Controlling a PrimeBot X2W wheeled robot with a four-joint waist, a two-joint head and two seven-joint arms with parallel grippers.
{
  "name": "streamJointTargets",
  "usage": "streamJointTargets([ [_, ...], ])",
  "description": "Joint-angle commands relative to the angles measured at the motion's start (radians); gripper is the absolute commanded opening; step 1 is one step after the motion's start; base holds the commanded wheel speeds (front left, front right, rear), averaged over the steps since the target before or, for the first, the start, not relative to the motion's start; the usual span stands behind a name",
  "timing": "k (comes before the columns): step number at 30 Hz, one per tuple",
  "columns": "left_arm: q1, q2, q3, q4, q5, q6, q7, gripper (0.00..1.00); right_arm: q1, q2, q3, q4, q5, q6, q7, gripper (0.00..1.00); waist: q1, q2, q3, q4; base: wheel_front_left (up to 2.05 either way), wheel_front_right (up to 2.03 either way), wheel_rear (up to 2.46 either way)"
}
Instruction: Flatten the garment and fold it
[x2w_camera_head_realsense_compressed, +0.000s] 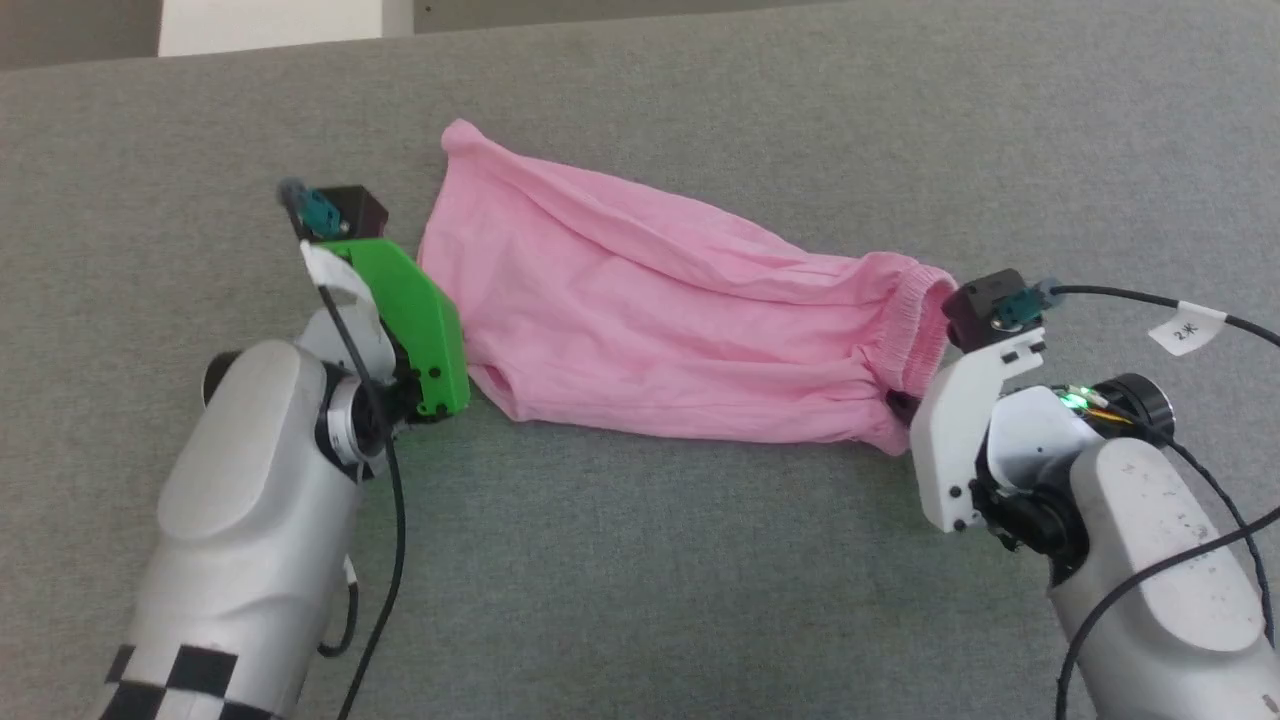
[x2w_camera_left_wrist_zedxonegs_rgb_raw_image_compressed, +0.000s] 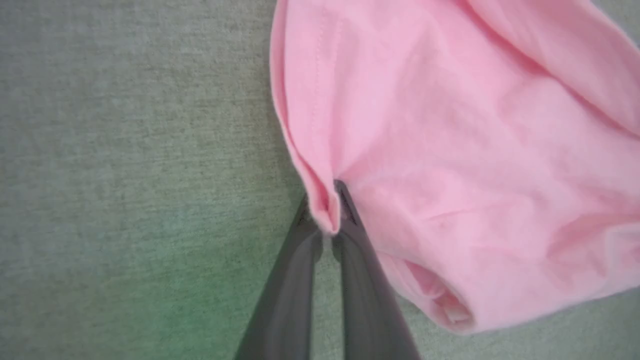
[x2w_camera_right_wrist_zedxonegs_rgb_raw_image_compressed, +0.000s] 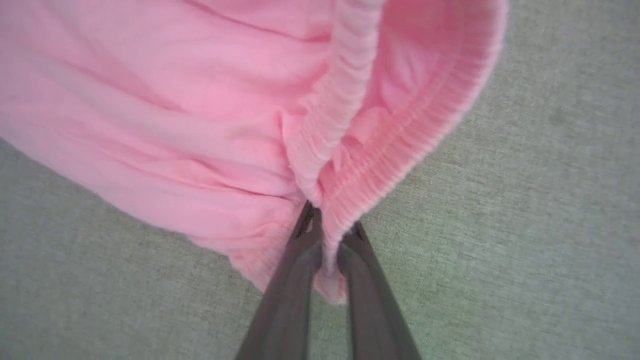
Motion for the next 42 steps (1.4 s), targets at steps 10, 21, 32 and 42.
streamJointTargets([
  [10, 0.274, 0.009, 0.1, -0.233, -0.108, -0.024, -0.135, 0.0, 0.064, -0.222, 0.065, -0.048, 0.203, -0.002, 0.085, 0.0, 0.0, 0.0, -0.096, 0.088, 0.0, 0.0, 0.0],
  [21, 0.665, -0.033, 0.085, -0.524, -0.148, 0.062, -0.147, 0.0, 0.13, -0.392, 0.059, -0.089, 0.309, -0.002, 0.198, 0.0, 0.0, 0.0, -0.121, 0.143, 0.0, 0.0, 0.0],
  [32, 0.643, -0.026, 0.116, -0.58, -0.093, 0.061, -0.278, 1.0, 0.217, -0.28, -0.06, -0.131, 0.272, -0.002, 0.098, 1.0, 0.0, 0.0, -0.163, 0.147, 0.0, 0.0, 0.0],
  [42, 0.52, 0.077, 0.171, -0.538, 0.229, -0.001, -0.916, 1.0, 0.262, -0.134, -0.18, -0.245, 0.103, -0.002, 0.048, 1.0, 0.0, 0.0, -0.153, 0.127, 0.0, 0.0, 0.0],
])
